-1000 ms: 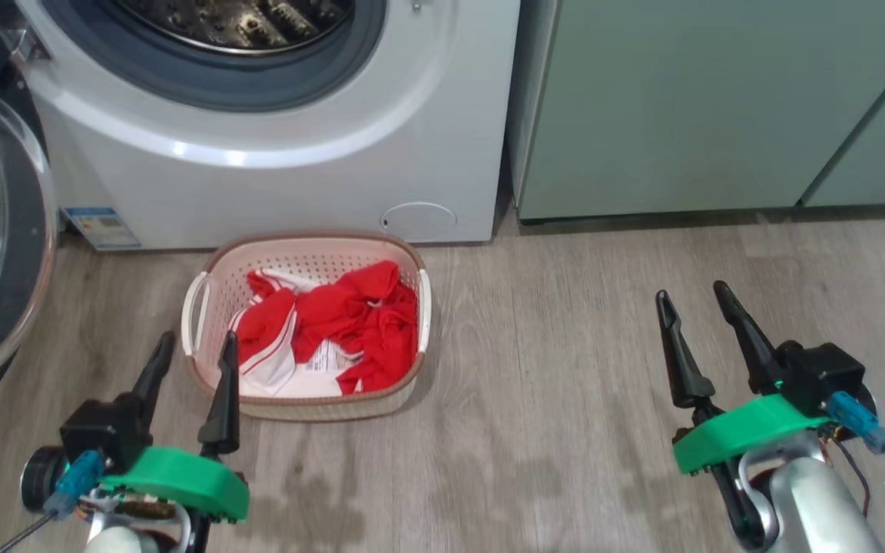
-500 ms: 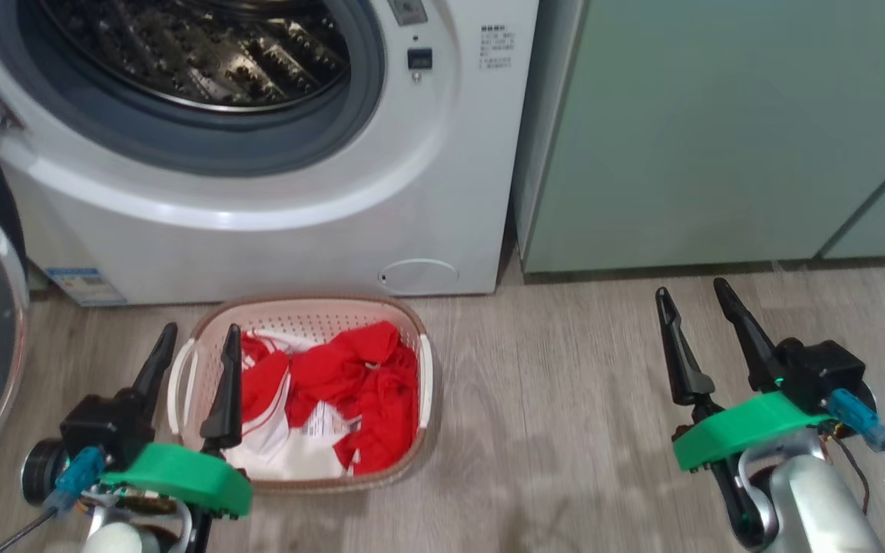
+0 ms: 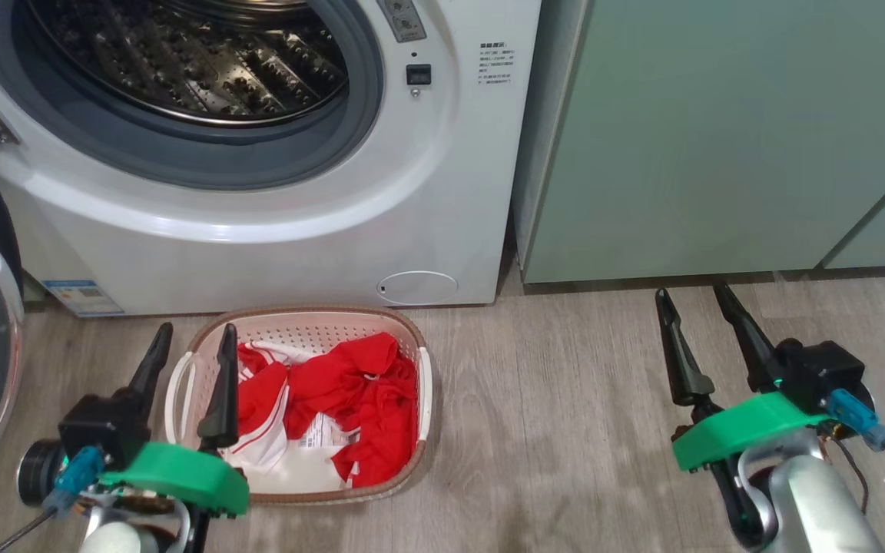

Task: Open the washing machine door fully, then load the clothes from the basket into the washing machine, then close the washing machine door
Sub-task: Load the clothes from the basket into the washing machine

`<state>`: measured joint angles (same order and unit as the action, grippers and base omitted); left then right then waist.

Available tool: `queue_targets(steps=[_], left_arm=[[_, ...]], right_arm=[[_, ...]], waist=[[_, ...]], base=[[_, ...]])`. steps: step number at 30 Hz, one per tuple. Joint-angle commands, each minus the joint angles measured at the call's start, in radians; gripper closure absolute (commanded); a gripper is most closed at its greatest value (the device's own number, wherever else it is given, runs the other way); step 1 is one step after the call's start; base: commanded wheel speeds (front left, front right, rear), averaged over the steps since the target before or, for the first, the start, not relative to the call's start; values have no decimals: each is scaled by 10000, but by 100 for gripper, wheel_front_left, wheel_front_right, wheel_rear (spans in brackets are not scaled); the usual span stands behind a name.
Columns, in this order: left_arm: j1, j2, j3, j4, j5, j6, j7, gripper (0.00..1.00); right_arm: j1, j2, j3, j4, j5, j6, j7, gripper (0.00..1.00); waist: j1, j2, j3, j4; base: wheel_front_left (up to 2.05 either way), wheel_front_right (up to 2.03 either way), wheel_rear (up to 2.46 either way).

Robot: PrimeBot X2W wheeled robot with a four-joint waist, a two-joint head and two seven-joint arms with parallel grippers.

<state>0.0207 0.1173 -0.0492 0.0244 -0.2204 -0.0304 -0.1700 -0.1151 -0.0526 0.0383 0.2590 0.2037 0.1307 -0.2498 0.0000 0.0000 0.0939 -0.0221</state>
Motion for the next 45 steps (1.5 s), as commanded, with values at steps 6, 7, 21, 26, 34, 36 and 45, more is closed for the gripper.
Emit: queue_targets(steps=[6,7,21,26,34,36,45], left_arm=[[-464,219,238,-270,-114,92,-119,0],[-468,224,231,-266,-117,98,-123,0],[-467,301,170,-290,-119,227,-203,0],[-861,340,46,-270,-108,174,-180,0],[-2815,289,-315,1325,-574,-390,175,0],[-3407,262,-409,2106,-717,-497,384,0],[-5869,189,-1059,6048,-1457,-939,679,0]], right_arm=[[-356,24,224,-284,49,0,-118,0],[-355,24,226,-288,45,0,-118,0],[-343,24,204,-386,6,0,-119,0],[-468,24,144,-613,-51,0,-116,0],[-1070,24,85,-1122,-196,0,-57,0],[-1250,24,92,-1233,-221,0,-49,0],[-2165,24,392,-1581,-202,0,-78,0]], waist=[[0,0,30,17],[0,0,33,20],[0,0,113,13],[0,0,574,28],[0,0,2107,-42],[0,0,2555,-97],[0,0,4606,-636]], base=[[0,0,0],[0,0,0],[0,0,0],[0,0,0],[0,0,0],[0,0,0],[0,0,0]])
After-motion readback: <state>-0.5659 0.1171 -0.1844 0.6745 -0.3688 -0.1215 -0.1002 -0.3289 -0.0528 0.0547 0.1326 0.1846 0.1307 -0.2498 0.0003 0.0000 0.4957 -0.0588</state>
